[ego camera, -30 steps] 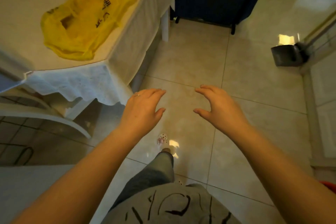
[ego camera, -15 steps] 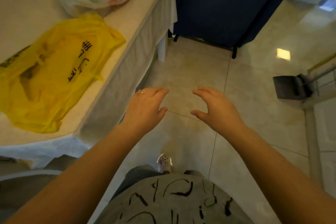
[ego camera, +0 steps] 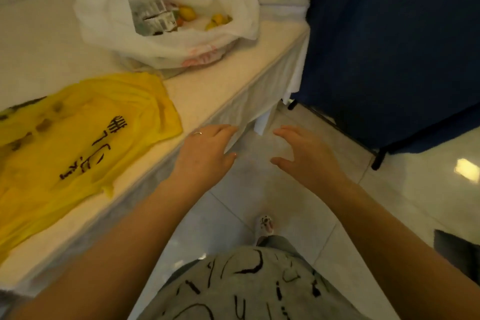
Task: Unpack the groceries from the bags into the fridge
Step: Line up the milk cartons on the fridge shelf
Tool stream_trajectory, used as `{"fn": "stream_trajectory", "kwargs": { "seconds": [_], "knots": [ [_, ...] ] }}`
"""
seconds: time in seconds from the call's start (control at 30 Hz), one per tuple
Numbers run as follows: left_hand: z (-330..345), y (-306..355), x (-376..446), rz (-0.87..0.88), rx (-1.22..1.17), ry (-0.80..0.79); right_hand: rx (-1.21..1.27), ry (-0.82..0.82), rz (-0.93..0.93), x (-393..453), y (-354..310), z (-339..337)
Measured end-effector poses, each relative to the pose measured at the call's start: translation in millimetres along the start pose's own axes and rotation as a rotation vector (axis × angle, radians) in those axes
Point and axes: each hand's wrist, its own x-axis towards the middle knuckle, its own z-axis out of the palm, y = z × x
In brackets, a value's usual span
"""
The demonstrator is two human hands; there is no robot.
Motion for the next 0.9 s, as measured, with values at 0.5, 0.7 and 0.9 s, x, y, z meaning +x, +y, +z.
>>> {"fn": "stream_trajectory", "kwargs": {
  "seconds": [0.5, 0.7, 0.9],
  "knots": [
    [-19.4, -26.9, 162.8, -0.413, 0.031, 0.229, 0.026, -0.085, -0.465, 263.8, 39.8, -73.4],
    [-40.0, -73.7, 222.1, -0.505, 0.018, 0.314, 0.022, -0.058, -0.561, 351.5, 18.4, -78.7],
    [-54.9, -120.3, 268.7, -0.586, 0.017, 0.308, 0.045, -0.111, -0.615, 436.1, -9.3, -79.5]
  ]
}}
